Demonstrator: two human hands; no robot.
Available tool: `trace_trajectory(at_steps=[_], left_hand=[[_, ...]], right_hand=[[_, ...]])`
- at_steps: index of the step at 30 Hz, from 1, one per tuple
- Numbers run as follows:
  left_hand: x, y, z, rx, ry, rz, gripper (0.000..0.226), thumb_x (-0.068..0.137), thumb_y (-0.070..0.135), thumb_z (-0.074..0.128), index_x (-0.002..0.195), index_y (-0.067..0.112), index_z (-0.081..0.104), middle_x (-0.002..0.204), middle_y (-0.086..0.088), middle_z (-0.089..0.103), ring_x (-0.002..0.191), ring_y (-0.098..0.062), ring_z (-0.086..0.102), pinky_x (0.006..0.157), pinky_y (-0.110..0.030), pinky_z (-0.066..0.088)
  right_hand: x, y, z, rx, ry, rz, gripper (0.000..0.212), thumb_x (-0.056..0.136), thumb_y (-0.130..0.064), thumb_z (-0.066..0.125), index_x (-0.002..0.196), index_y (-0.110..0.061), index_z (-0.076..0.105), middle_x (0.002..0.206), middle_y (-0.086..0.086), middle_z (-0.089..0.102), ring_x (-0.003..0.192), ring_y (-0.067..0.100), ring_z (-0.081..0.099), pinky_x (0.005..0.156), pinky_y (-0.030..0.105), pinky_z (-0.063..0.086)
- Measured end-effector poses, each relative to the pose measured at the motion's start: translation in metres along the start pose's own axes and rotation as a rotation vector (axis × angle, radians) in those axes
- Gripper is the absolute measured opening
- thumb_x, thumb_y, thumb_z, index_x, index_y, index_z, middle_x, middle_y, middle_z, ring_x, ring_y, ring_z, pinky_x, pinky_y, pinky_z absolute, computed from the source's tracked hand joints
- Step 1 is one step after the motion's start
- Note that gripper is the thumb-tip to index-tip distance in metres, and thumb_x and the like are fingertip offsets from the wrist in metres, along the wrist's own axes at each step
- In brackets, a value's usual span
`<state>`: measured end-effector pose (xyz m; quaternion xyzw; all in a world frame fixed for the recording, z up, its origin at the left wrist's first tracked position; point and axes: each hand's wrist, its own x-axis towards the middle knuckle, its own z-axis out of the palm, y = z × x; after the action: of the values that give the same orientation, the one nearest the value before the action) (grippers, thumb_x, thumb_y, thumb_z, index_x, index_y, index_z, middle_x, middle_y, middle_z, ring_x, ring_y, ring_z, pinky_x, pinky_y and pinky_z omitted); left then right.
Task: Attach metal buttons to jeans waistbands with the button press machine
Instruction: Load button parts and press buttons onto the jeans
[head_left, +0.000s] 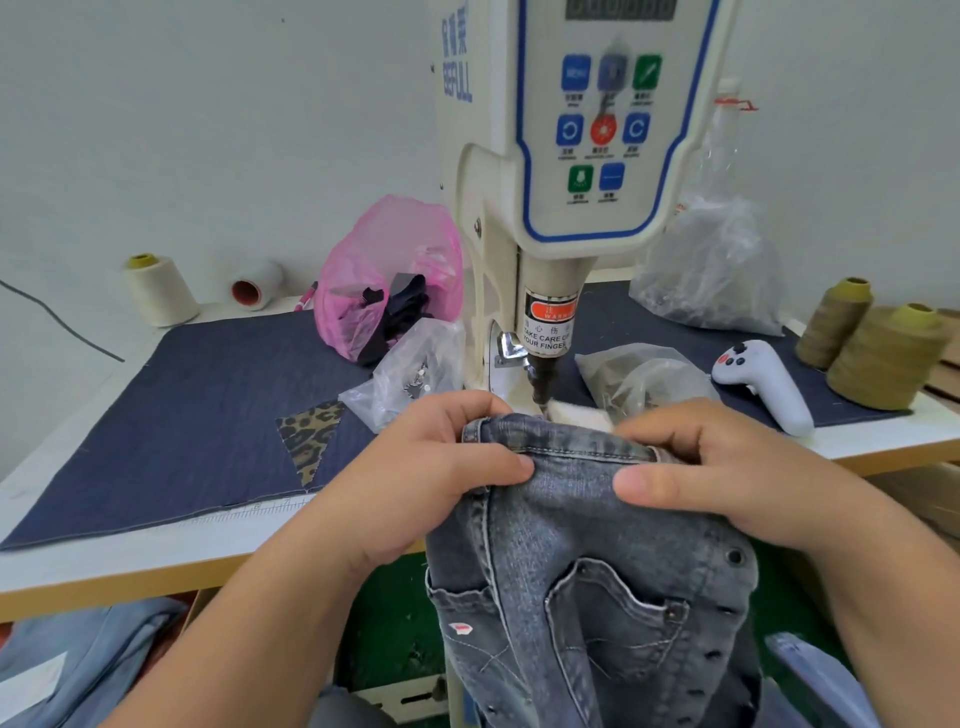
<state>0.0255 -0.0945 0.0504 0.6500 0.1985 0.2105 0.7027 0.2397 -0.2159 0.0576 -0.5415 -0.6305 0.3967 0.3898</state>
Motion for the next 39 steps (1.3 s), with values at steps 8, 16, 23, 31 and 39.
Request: trace_trajectory(at_steps=[8,16,23,31,39], left_hand=[[0.028,-0.011,-0.008,0.152,0.121,-0.162,0.018,0.082,-0.006,0.069,0.084,0.011,0.074,0.09,-0.02,0.073,0.084,-0.035,0.071,0.088,-0.05,0.058],[0.065,-0.027,-0.021,0.192,0.284,-0.261,0.029,0.078,-0.011,0.066,0.097,0.009,0.075,0.089,-0.019,0.075,0.082,-0.035,0.073,0.08,-0.046,0.061],[0.091,-0.035,-0.028,0.106,0.384,-0.231,0.031,0.077,-0.004,0.071,0.105,0.01,0.07,0.083,-0.016,0.076,0.073,-0.029,0.074,0.073,-0.04,0.062],[0.103,-0.041,-0.032,0.624,0.433,-0.02,0.022,0.079,0.022,0.082,0.088,0.022,0.062,0.083,0.001,0.069,0.074,-0.013,0.065,0.068,-0.021,0.05],[0.111,-0.047,-0.03,0.545,0.492,0.035,0.024,0.08,0.022,0.081,0.076,0.027,0.057,0.072,0.005,0.059,0.063,-0.009,0.054,0.058,-0.021,0.04]], right_hand=[[0.016,0.025,0.014,0.047,0.208,0.129,0.024,0.072,-0.031,0.07,0.086,-0.012,0.076,0.094,0.002,0.068,0.087,0.017,0.067,0.085,0.032,0.051],[0.05,0.049,0.014,0.171,0.448,0.299,0.014,0.067,-0.021,0.081,0.062,-0.023,0.068,0.069,0.007,0.069,0.065,0.022,0.066,0.072,0.04,0.051],[0.077,0.061,0.009,0.178,0.576,0.315,0.017,0.078,-0.017,0.08,0.067,-0.018,0.067,0.067,0.006,0.071,0.062,0.021,0.067,0.061,0.033,0.052],[0.079,0.065,0.012,-0.448,0.77,0.201,0.028,0.077,-0.033,0.082,0.089,-0.029,0.056,0.093,-0.012,0.057,0.085,0.007,0.055,0.069,0.022,0.038],[0.038,0.048,0.05,-0.929,0.644,0.336,0.048,0.079,-0.075,0.047,0.072,-0.027,0.045,0.07,-0.011,0.047,0.068,0.013,0.049,0.066,0.036,0.042]])
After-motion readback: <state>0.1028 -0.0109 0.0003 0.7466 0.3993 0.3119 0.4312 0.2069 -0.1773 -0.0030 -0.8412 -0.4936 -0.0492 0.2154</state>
